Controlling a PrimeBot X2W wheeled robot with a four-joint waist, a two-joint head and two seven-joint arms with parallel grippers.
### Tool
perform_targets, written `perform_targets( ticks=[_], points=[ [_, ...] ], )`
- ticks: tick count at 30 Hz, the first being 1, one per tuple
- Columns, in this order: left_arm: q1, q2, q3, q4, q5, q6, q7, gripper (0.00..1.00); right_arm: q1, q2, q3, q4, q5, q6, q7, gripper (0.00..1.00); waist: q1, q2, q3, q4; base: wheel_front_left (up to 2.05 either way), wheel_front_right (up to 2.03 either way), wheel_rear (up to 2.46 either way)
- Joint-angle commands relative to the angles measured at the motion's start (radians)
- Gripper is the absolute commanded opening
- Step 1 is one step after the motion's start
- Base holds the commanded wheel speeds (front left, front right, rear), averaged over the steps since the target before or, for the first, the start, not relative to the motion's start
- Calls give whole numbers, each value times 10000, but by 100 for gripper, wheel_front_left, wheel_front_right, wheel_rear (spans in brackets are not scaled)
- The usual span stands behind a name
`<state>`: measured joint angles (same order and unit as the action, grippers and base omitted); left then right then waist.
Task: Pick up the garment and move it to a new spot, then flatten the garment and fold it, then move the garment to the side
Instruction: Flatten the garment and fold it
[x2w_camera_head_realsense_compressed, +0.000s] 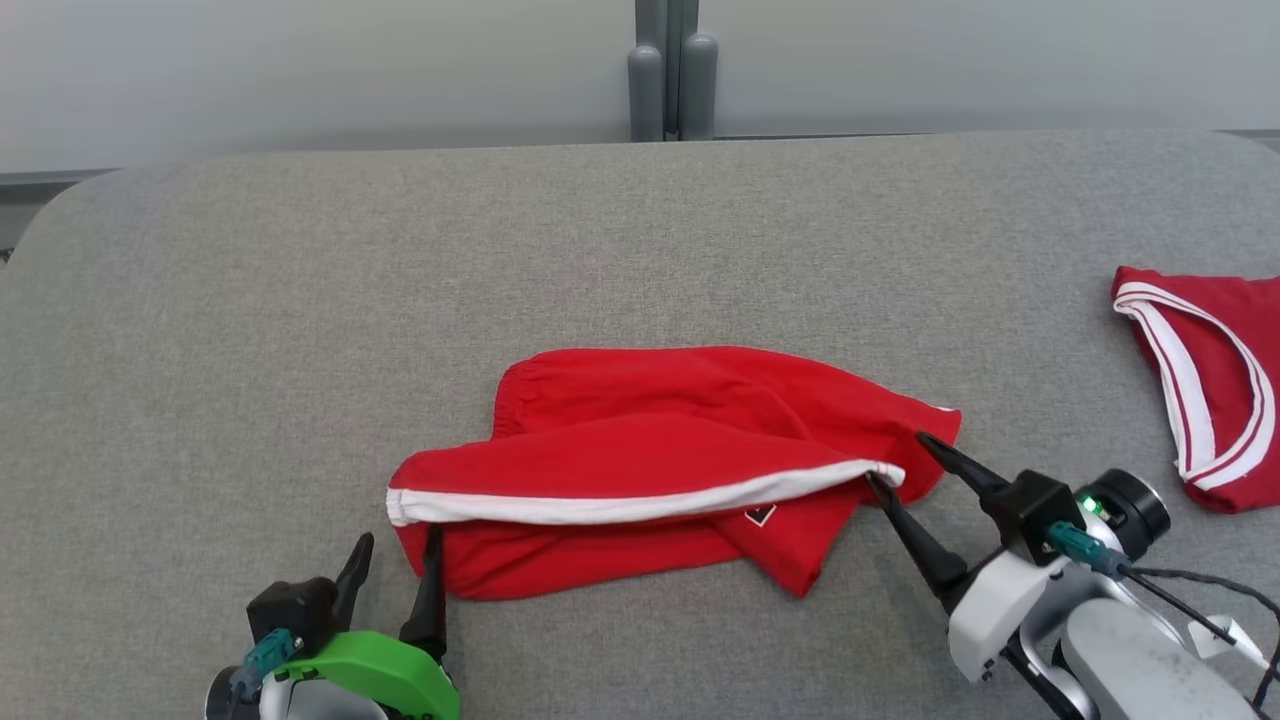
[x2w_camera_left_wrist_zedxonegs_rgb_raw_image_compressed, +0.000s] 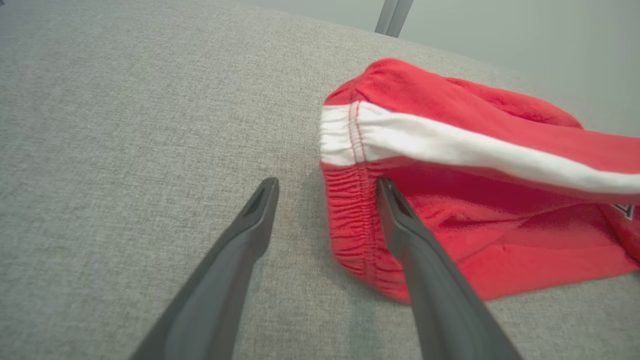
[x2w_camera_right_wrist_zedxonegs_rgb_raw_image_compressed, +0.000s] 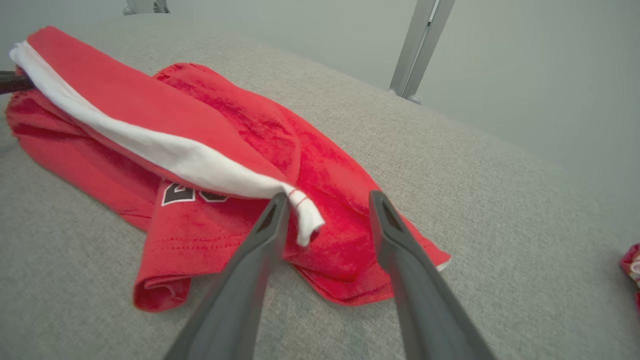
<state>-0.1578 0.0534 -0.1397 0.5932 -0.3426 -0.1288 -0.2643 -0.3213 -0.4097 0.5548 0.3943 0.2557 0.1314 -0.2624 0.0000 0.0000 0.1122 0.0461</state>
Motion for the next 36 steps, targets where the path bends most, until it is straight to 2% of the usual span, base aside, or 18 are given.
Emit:
perform_targets(
  ticks=[1, 11, 21, 29, 36],
  points=[
    [113, 25, 56, 1, -35, -30, 7, 100, 242, 51, -90, 60, 138, -16, -27, 100, 0, 0, -84, -88, 0, 0, 0],
    [548, 27, 338, 46, 183, -30, 7, 100, 1519, 761, -1384, 22, 601, -17, -27, 100, 0, 0, -614, -276, 0, 0, 0],
    [1201, 19, 1054, -662, 908, -30, 7, 100, 2329, 1949, -2877, -595, 31, -17, -27, 100, 0, 0, -1146, -140, 0, 0, 0],
    [1542, -14, 1368, -1285, 1362, -30, 7, 100, 2639, 2357, -3132, -669, -51, -17, -27, 100, 0, 0, -1352, -116, 0, 0, 0],
    [1600, -22, 1293, -1407, 1215, -31, 7, 100, 2757, 2412, -3009, -555, 30, -17, -27, 100, 0, 0, -1406, -171, 0, 0, 0]
  ],
)
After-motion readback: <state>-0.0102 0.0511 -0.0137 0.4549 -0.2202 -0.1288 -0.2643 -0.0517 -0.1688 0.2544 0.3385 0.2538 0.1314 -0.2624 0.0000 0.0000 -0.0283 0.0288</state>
